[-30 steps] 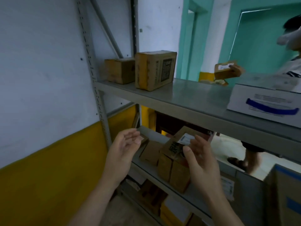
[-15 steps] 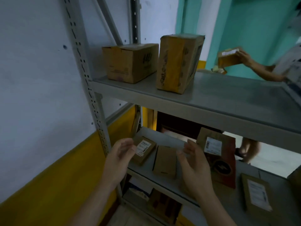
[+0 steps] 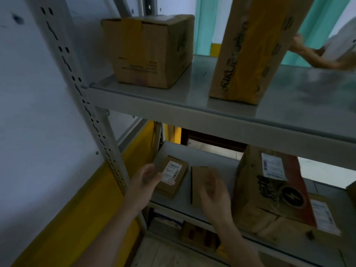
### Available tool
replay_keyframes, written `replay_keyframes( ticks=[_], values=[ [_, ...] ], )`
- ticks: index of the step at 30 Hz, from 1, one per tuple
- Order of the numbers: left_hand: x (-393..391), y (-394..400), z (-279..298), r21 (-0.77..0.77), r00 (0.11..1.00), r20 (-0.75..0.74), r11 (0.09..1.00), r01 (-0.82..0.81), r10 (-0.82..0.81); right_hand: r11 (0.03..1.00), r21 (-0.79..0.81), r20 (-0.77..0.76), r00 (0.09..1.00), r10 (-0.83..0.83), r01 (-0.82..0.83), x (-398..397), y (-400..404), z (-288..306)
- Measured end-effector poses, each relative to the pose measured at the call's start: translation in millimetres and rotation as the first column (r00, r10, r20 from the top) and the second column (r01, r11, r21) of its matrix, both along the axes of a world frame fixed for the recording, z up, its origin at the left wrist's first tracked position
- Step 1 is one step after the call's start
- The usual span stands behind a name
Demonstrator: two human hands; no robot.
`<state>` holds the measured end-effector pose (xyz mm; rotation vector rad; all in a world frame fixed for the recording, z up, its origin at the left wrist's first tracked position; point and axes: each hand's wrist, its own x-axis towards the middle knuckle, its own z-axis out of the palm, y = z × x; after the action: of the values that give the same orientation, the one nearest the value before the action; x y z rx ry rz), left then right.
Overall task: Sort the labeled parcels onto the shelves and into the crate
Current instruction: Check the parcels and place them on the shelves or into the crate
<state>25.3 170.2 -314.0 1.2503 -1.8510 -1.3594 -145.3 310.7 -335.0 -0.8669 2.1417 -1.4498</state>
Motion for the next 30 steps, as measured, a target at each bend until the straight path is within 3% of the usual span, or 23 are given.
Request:
replay_keyframes(
  ticks=[15, 21, 30],
  values=[
    [-17, -99, -78, 0.207, 0.943, 0.266, 0.967, 0.150, -0.203, 0.950, 0.310, -0.022, 0.999, -0.028, 0.033, 1, -95, -78],
    [-19, -133, -128, 0.230, 0.905, 0.305, 0.945, 0.232, -0.296, 0.896, 0.442, 0.042, 0.997, -0.068, 0.042, 13, -122, -115],
    [-29, -159, -186, 0.210, 0.851, 0.372, 0.927, 0.312, -0.371, 0.894, 0.447, 0.225, 0.970, -0.090, -0.021, 16, -145, -161]
  ],
)
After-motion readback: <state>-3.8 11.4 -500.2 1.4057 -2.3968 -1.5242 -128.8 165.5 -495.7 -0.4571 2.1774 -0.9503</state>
